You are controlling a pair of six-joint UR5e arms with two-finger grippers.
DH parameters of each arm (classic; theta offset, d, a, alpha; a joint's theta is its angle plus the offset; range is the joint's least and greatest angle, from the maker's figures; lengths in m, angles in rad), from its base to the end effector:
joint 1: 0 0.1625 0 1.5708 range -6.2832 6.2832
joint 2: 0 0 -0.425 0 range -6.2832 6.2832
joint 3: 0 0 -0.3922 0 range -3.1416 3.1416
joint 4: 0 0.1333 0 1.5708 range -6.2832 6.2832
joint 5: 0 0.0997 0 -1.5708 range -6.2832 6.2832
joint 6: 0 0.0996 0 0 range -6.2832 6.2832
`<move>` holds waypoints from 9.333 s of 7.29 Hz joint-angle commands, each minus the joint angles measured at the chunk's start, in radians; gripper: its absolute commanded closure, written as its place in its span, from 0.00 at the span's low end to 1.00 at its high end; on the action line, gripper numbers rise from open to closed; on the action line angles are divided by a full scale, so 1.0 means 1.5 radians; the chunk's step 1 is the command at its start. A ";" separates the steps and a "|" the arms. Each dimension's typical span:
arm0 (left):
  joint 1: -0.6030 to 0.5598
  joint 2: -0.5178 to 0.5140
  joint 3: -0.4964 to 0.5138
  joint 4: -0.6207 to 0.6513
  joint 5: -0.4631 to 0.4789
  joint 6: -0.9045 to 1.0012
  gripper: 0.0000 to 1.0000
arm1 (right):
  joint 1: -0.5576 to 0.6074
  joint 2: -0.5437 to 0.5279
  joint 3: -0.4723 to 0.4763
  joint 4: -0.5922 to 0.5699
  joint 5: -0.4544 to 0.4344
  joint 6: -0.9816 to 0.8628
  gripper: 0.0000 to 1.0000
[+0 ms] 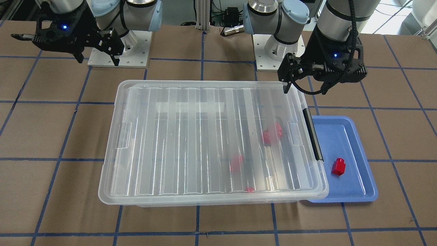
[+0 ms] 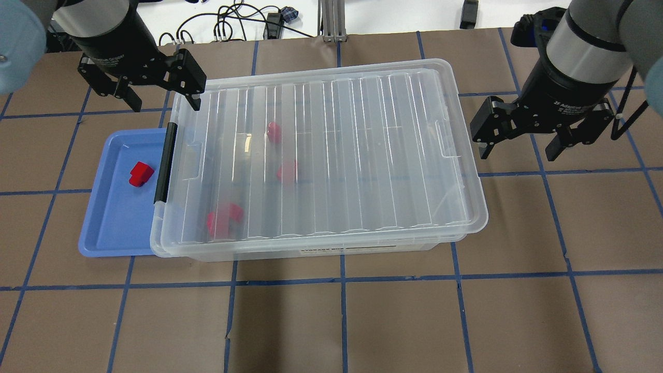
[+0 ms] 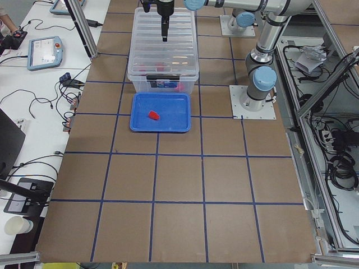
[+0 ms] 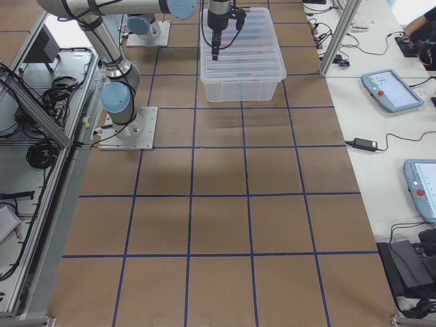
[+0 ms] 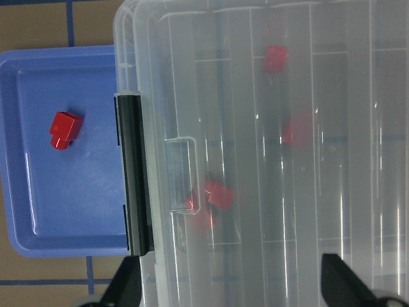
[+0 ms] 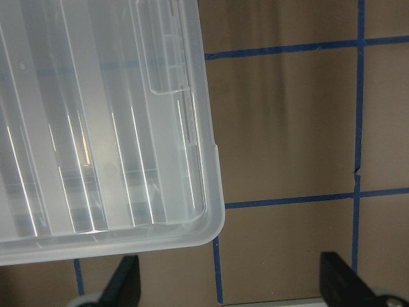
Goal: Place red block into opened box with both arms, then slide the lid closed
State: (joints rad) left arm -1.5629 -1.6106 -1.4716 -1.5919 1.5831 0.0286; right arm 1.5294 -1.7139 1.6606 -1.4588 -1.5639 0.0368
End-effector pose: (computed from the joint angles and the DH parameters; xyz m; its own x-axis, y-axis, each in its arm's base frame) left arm -0.1280 -0.5129 0.5147 -0.9997 0.0202 -0.0134 0.0207 0.9991 -0.0379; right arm 0.1163 -0.4299 0.4988 -0.9969 0.0785 -0.0047 0.0780 0.9952 0.0589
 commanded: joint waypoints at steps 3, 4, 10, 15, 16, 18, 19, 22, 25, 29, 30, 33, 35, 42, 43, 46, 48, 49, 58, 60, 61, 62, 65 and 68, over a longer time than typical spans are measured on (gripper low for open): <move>0.001 0.003 -0.004 0.005 0.006 0.001 0.00 | 0.000 0.002 0.001 0.000 0.009 0.010 0.00; 0.010 0.000 -0.011 0.008 0.007 0.003 0.00 | 0.000 0.007 0.005 0.001 0.006 0.011 0.00; 0.198 -0.131 -0.012 0.130 -0.001 0.413 0.00 | -0.005 0.013 0.030 -0.007 0.000 0.009 0.00; 0.283 -0.249 -0.116 0.345 -0.065 0.585 0.00 | -0.005 0.168 0.058 -0.305 -0.005 0.002 0.00; 0.283 -0.257 -0.143 0.375 -0.064 0.583 0.00 | -0.005 0.176 0.058 -0.316 -0.003 0.000 0.00; 0.285 -0.292 -0.172 0.425 -0.064 0.581 0.00 | -0.005 0.200 0.058 -0.317 0.000 0.002 0.00; 0.285 -0.298 -0.201 0.430 -0.063 0.579 0.00 | -0.005 0.208 0.058 -0.318 0.001 0.001 0.00; 0.285 -0.292 -0.215 0.450 -0.046 0.584 0.05 | -0.018 0.230 0.047 -0.323 0.000 -0.001 0.00; 0.285 -0.296 -0.210 0.449 -0.044 0.582 0.60 | -0.034 0.231 0.044 -0.323 -0.002 -0.001 0.00; 0.272 -0.240 -0.125 0.322 -0.030 0.582 0.99 | -0.088 0.226 0.044 -0.326 0.000 -0.050 0.00; 0.254 -0.218 -0.066 0.225 -0.030 0.564 0.99 | -0.101 0.227 0.040 -0.327 0.000 -0.085 0.00; 0.181 -0.160 0.036 0.108 -0.002 0.461 0.99 | -0.141 0.230 0.024 -0.326 -0.003 -0.156 0.00; 0.108 -0.142 0.026 0.085 -0.012 0.301 0.99 | -0.170 0.230 0.024 -0.327 -0.003 -0.212 0.00; 0.007 -0.162 -0.081 0.175 -0.039 0.094 0.99 | -0.198 0.233 0.019 -0.330 -0.028 -0.307 0.00; 0.013 -0.165 -0.115 0.227 -0.039 0.149 0.98 | -0.198 0.234 0.020 -0.331 -0.028 -0.307 0.00; 0.013 -0.184 -0.202 0.329 -0.040 0.087 0.99 | -0.214 0.233 0.021 -0.331 -0.028 -0.314 0.00; 0.010 -0.206 -0.206 0.363 -0.037 0.036 0.99 | -0.214 0.231 0.019 -0.327 -0.029 -0.313 0.00; 0.008 -0.204 -0.212 0.363 -0.037 0.032 0.99 | -0.213 0.225 0.019 -0.326 -0.027 -0.310 0.00; 0.009 -0.188 -0.212 0.418 -0.033 0.031 0.00 | -0.212 0.152 -0.037 -0.200 -0.046 -0.304 0.00; 0.007 -0.149 -0.205 0.359 -0.034 0.031 0.00 | -0.213 0.145 -0.037 -0.186 -0.052 -0.305 0.00; 0.007 -0.131 -0.188 0.323 -0.033 0.029 0.00 | -0.213 0.152 -0.037 -0.173 -0.048 -0.306 0.00; 0.007 -0.112 -0.147 0.242 -0.030 0.029 0.00 | -0.213 0.152 -0.037 -0.172 -0.049 -0.307 0.00; 0.004 -0.054 -0.050 0.052 -0.024 0.030 0.00 | -0.213 0.156 -0.036 -0.175 -0.053 -0.313 0.00; 0.004 -0.024 -0.013 0.012 -0.024 0.031 0.00 | -0.225 0.169 -0.007 -0.184 -0.055 -0.313 0.00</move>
State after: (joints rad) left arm -1.5569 -1.6591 -1.4984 -1.5625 1.5475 0.0740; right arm 1.2029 -1.4674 1.6297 -1.7314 -1.6446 -0.4327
